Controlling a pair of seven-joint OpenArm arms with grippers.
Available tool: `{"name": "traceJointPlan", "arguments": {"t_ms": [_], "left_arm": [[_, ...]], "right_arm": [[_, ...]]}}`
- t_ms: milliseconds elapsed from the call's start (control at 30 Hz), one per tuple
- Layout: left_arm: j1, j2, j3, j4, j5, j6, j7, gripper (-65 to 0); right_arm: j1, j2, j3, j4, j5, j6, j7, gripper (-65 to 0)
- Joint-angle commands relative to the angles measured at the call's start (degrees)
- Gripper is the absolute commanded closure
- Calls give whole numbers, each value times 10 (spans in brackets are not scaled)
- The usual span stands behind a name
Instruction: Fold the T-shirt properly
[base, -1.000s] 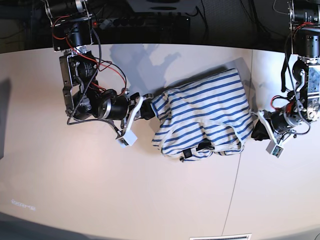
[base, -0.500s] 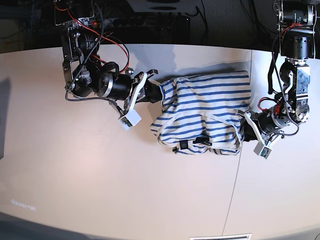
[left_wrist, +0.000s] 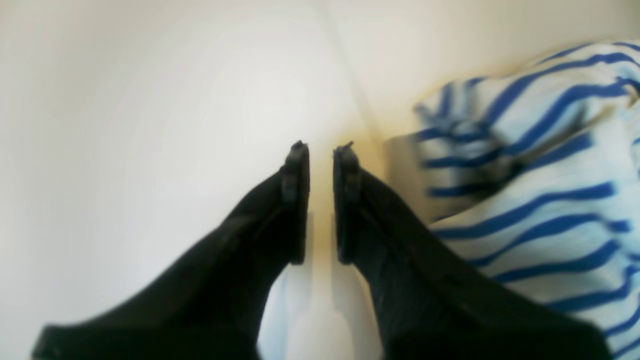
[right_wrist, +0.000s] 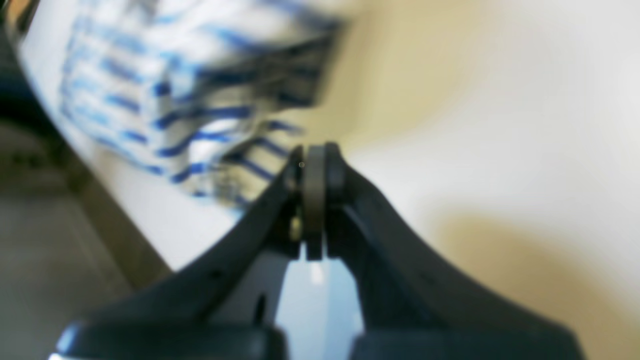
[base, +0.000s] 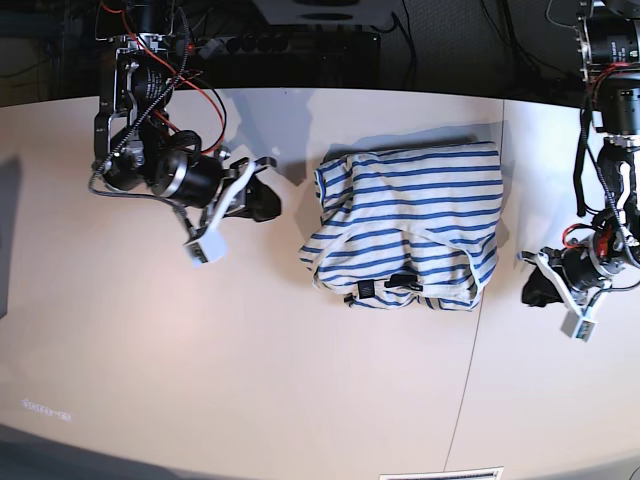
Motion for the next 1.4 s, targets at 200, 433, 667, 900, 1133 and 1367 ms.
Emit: {"name": "traceJointPlan", "arguments": {"t_ms": [200,433,667,900,1133,1367], "left_arm": [[67,-44,-126,22,-143,-55,52,-121],[214,-45,-198,115,-178,-55,65,-121],[343,-22,-209,183,-167,-55,62,-121],[451,38,-209,183,-142,-55,37,-121],[514,110,-191,180,-43,-55,-19,-121],[475,113,-83,45,90,46,-120,-120]], "right_arm": [[-86,2,85,62,41,29,-9,0],[-226,17,97,142,43,28,-4,0],[-341,17,97,144,37,28,-2,0],[-432,17,97,135,-2,28,22,0],[-446,17,97,37,-46,20,41,0],[-368,17,97,-216,-134,-40,82,0]]}}
